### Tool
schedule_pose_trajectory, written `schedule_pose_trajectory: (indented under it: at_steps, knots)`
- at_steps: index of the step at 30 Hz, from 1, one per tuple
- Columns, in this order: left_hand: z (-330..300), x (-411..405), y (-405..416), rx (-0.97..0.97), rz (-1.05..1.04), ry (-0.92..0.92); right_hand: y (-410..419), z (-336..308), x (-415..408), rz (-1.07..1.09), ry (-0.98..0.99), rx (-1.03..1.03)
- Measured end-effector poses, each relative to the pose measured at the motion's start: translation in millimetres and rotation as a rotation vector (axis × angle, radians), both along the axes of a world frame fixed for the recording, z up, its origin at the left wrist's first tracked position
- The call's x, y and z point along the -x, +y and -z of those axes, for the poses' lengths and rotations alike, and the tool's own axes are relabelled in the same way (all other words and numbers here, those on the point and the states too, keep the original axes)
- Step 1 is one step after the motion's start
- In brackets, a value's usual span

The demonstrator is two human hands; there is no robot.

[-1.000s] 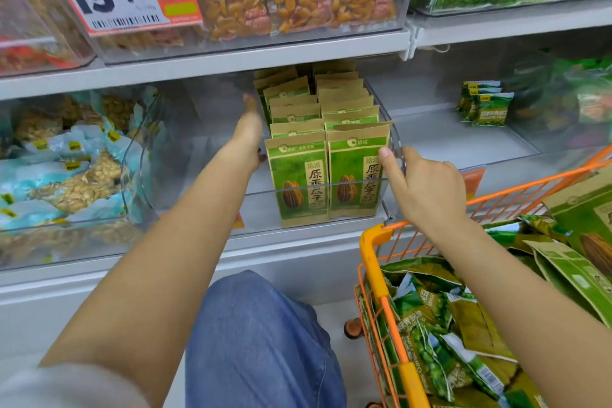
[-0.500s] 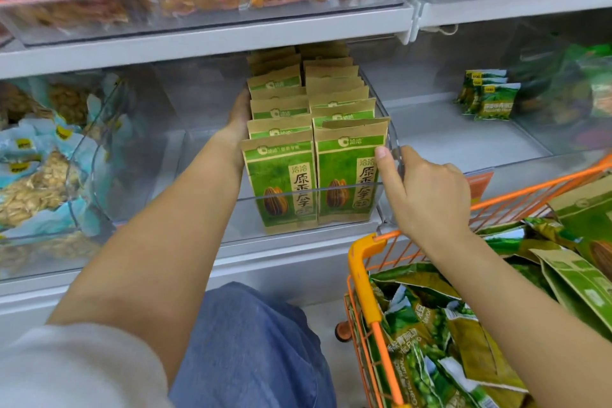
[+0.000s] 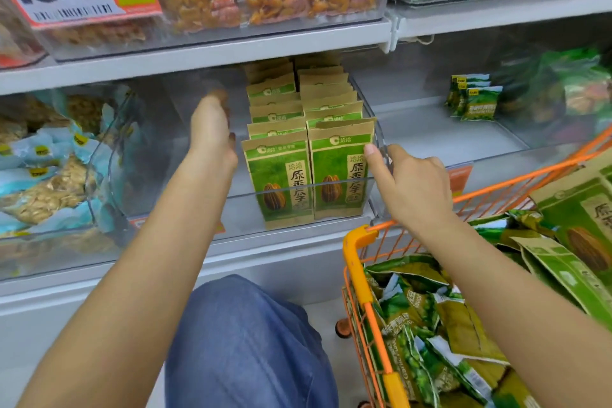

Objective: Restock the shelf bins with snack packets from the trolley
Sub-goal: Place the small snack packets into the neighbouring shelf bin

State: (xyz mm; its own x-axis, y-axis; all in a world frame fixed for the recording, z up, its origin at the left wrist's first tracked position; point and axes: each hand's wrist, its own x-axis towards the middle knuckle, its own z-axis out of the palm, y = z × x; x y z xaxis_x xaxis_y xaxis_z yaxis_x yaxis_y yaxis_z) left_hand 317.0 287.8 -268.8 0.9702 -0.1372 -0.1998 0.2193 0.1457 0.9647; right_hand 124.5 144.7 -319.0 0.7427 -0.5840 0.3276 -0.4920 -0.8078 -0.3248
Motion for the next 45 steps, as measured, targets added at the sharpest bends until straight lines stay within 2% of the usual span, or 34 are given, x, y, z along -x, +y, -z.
schedule_pose_trajectory:
  at_steps: [3, 4, 6, 8, 9, 13, 15, 18, 22, 26, 29, 33, 35, 37, 39, 41, 45]
  knots:
    - [-3, 60, 21, -0.123, 0.050, -0.479, -8, -22, 22, -0.091, -0.009, -0.427]
    - [-2, 84, 23, -0.158, 0.122, -0.619, -12, -29, 35, -0.116, -0.011, -0.468]
    - [5, 125, 14, -0.351, 0.307, -0.845, -21, -39, 66, -0.115, 0.012, -0.377]
    - [12, 154, -3, -0.683, 0.425, -1.084, -31, -43, 101, -0.070, 0.043, -0.276]
    - [14, 166, -13, -0.786, 0.498, -1.159, -35, -46, 120, -0.038, 0.043, -0.235]
    - [18, 206, -51, -0.870, 0.847, -1.219, -57, -53, 190, 0.214, -0.027, 0.099]
    - [24, 223, -63, -0.931, 0.971, -1.283, -68, -58, 215, 0.356, 0.053, 0.078]
    - [36, 241, -71, -0.937, 0.995, -1.277, -77, -54, 233, 0.448, 0.286, -0.016]
    - [44, 240, -72, -0.896, 0.946, -1.231, -83, -56, 232, 0.506, 0.160, 0.277]
    - [51, 239, -69, -0.924, 0.995, -1.207, -114, -67, 224, 0.631, 0.329, 0.168]
    - [53, 237, -68, -0.894, 0.996, -1.174, -122, -63, 218, 0.630, 0.249, 0.153]
    - [50, 235, -70, -0.849, 1.007, -1.125, -115, -58, 212, 0.600, 0.250, 0.057]
    - [46, 233, -70, -0.721, 0.989, -1.003, -106, -60, 212, 0.542, 0.106, 0.064]
    - [35, 231, -71, -0.503, 0.981, -0.774, -92, -68, 209, 0.364, -0.174, -0.120]
    - [20, 231, -70, -0.262, 0.992, -0.494, -73, -77, 198, 0.148, -0.387, -0.454]
    - [4, 228, -64, -0.098, 0.948, -0.292, -54, -78, 180, 0.043, -0.400, -0.634]
    - [-12, 213, -35, -0.007, 0.801, -0.274, -17, -65, 133, -0.135, -0.286, -0.738]
